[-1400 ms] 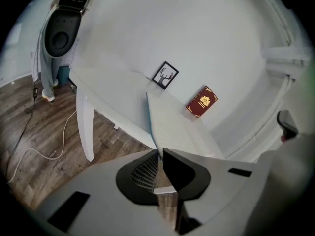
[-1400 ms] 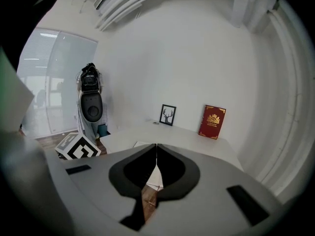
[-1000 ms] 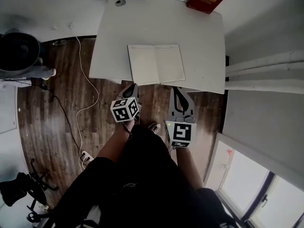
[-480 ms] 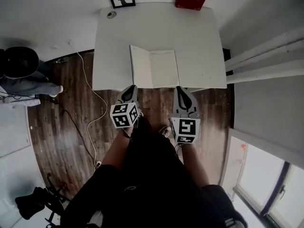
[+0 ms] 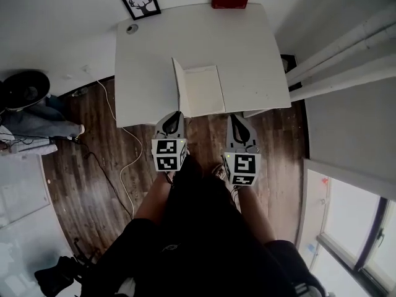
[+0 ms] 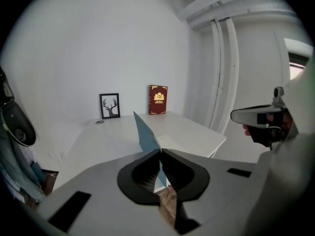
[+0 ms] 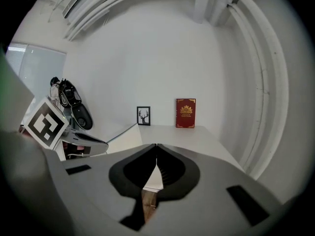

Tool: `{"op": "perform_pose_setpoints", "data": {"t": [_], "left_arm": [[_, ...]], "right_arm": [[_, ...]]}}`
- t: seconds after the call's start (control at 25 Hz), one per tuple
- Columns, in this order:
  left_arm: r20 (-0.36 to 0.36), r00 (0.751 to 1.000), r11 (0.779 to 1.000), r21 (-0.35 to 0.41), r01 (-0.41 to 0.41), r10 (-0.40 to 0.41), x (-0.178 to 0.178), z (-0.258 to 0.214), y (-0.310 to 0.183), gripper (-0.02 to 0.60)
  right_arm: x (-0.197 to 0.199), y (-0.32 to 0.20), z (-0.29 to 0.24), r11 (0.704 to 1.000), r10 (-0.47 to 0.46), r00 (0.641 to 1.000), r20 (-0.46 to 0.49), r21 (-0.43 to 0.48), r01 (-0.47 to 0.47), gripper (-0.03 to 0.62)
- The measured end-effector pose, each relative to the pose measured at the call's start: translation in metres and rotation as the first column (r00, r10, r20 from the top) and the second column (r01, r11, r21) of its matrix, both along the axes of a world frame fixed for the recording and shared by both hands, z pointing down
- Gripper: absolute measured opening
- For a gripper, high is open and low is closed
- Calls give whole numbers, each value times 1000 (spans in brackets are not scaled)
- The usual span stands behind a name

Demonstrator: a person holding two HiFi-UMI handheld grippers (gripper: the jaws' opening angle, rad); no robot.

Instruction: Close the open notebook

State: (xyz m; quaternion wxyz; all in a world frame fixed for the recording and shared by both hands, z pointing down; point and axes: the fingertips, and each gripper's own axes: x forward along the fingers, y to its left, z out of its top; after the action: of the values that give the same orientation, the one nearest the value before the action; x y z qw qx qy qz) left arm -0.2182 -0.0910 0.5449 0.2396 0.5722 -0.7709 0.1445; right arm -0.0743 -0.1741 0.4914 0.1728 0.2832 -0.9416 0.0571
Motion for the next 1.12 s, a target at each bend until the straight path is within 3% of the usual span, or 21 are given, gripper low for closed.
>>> {"op": "perform_pose_setpoints", "data": {"t": [0.44, 1.12], "left_arm": [[83, 990, 992, -65, -110, 115, 31, -1, -32, 15], [89, 960, 957, -143, -253, 267, 74, 24, -72, 16]], "right_arm": [[35, -20, 4, 995, 98, 994, 46, -42, -96, 21], [87, -36, 16, 969, 237, 971, 31, -75, -235, 21]]}}
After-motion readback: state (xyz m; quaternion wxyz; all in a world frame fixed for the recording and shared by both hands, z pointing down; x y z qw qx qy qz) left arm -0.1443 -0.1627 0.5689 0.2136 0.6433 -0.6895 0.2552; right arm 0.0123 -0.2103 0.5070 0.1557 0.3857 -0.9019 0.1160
